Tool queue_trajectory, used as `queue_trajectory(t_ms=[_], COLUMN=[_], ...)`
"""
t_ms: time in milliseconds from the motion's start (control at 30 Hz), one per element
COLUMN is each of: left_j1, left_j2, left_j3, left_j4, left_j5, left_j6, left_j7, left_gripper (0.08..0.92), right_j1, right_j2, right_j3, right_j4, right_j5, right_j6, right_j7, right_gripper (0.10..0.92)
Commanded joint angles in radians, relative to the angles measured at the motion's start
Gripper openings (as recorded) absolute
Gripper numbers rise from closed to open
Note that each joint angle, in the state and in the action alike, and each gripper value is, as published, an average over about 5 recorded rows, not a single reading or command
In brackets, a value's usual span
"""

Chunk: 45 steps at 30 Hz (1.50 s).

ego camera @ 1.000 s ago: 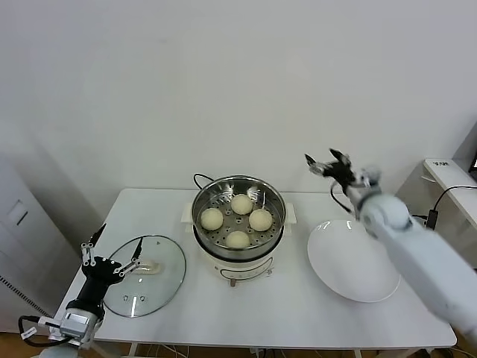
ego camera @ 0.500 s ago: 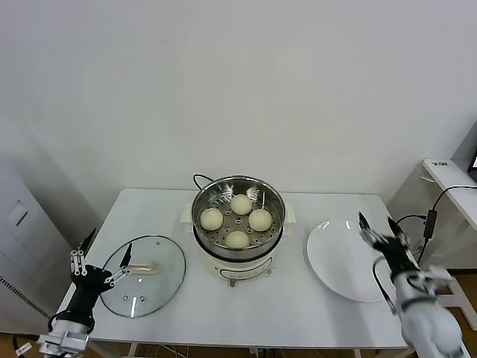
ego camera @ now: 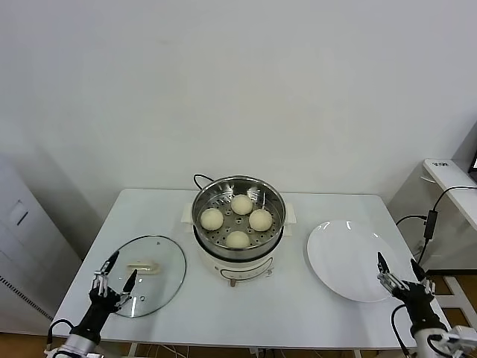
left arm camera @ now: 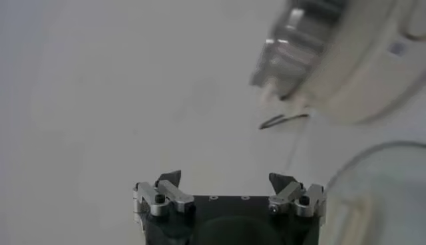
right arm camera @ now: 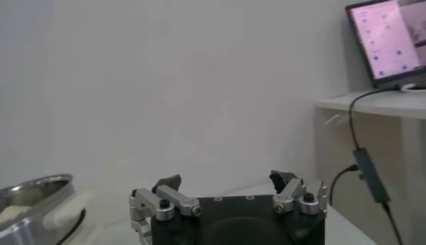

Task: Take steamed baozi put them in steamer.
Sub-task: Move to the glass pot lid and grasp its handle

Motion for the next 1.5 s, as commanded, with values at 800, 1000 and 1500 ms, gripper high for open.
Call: queue_trajectory(t_ms=[800, 1000, 1500], left_j1=[-0.258, -0.298, -0.309], left_j2=[0.009, 0.006, 0.004], left_j3=[0.055, 0.082, 0.083], left_j4=[0.259, 0.297, 0.358], left_j5=[0.297, 0.314, 0.234], left_j6=[0.109, 0.120, 0.103], left_j7=[0.002, -0.005, -0.075], left_gripper=[0.823, 0.823, 0.576], right_j1=[-0.108, -0.121, -0.137], right_j2=[0.042, 0.049, 0.053], right_j3=[0.068, 0.077, 0.096], right_j4=[0.042, 0.043, 0.041], right_j5=[-0.030, -0.030, -0.031], right_j6=[0.026, 0.031, 0.044], right_j7=[-0.023, -0.026, -0.036], right_gripper=[0.823, 0.823, 0.823])
